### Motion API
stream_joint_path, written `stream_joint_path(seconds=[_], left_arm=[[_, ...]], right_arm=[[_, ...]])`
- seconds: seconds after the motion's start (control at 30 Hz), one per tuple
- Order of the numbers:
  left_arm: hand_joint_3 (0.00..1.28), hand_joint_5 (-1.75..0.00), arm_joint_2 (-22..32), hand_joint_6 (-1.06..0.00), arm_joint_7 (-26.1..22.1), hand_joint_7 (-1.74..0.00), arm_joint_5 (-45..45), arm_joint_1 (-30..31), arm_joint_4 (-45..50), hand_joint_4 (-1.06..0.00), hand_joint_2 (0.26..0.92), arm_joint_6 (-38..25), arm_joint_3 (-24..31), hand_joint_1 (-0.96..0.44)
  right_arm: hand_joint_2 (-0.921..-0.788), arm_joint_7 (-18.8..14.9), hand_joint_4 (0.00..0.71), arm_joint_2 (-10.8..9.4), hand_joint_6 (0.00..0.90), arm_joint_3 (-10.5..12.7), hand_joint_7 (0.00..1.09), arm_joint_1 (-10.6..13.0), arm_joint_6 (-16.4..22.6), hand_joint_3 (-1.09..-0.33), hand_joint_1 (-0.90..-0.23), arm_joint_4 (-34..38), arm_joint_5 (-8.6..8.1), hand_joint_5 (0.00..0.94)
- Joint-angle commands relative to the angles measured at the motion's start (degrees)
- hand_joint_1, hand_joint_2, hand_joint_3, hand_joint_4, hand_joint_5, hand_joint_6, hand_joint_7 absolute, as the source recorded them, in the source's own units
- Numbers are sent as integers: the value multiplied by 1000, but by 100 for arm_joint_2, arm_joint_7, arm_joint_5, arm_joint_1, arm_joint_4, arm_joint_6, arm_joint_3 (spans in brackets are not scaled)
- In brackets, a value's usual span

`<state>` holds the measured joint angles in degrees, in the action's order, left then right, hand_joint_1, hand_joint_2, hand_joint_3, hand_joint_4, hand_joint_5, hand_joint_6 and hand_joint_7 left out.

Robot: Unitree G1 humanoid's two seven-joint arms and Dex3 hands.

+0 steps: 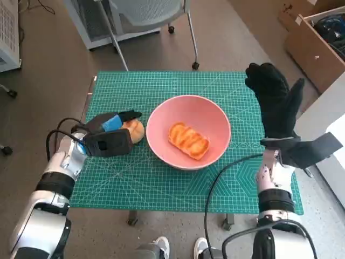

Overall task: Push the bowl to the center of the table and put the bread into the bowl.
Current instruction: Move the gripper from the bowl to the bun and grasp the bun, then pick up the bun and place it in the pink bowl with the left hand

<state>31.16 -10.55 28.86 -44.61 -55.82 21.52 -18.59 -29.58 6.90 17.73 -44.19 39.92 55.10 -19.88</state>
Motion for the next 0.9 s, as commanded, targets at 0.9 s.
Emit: stream_joint_path(seconds=[0.9], left_arm=[[22,-1075,-237,-757,-279,-1051,-1516,283,5062,-754,898,-318,1486,2]], right_arm=[[-921,73,166,-6,92,-100,296,171,-151,-764,-591,-15,118,2]])
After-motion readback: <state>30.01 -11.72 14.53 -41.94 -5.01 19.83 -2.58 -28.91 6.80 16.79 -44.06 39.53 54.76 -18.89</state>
